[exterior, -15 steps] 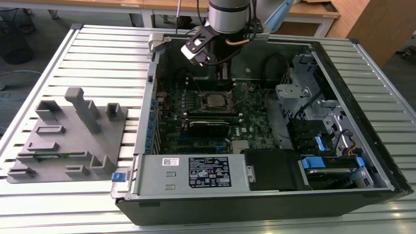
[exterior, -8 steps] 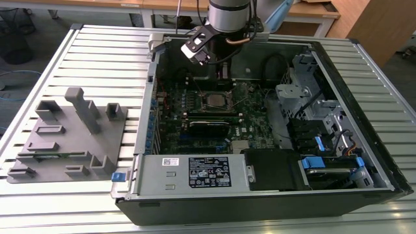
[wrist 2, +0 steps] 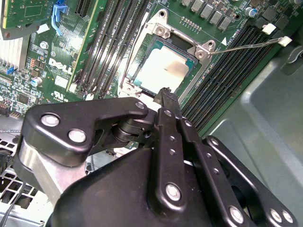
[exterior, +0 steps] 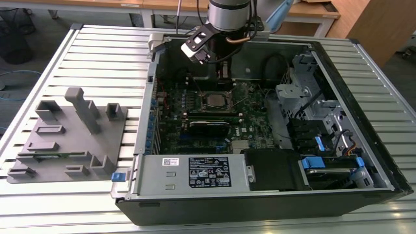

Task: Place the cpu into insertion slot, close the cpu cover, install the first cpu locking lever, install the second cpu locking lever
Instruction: 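Close the cpu cover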

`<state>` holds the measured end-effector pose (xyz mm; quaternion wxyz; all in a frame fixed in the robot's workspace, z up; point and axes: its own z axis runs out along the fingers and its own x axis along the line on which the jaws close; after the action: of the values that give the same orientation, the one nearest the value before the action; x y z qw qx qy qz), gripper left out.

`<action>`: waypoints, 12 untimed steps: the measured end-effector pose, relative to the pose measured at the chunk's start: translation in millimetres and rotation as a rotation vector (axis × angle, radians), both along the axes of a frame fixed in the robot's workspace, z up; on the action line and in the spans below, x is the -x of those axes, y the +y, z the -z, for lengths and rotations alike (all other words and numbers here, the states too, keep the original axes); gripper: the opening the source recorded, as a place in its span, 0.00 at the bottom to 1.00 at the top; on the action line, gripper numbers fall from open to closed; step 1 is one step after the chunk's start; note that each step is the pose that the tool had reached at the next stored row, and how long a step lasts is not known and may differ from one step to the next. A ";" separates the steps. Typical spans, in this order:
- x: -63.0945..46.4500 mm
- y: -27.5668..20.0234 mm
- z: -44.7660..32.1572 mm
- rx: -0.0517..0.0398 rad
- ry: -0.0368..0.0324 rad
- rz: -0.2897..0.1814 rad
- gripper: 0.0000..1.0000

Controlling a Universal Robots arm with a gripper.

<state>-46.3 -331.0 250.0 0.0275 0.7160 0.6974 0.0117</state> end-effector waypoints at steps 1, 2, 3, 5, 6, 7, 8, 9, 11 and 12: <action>0.0 0.0 0.0 0.0000 0.0000 0.000 0.10; 0.0 0.0 0.0 0.0000 0.0000 0.000 0.10; 0.0 0.0 0.0 0.0000 0.0000 0.000 0.10; 0.1 -0.1 -0.9 0.0006 0.0004 0.000 0.10; 0.0 0.0 -1.6 0.0004 0.0002 0.000 0.10; 0.0 0.0 -2.6 0.0001 0.0000 0.000 0.10; 0.0 0.0 -4.0 0.0001 0.0001 0.000 0.10; 0.0 0.0 -5.2 0.0001 0.0000 0.000 0.10; 0.0 0.0 -7.5 0.0000 0.0000 0.000 0.10; 0.0 0.0 -8.7 0.0001 0.0000 0.000 0.10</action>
<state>-46.3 -331.0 258.7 0.0275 0.7160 0.6974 0.0117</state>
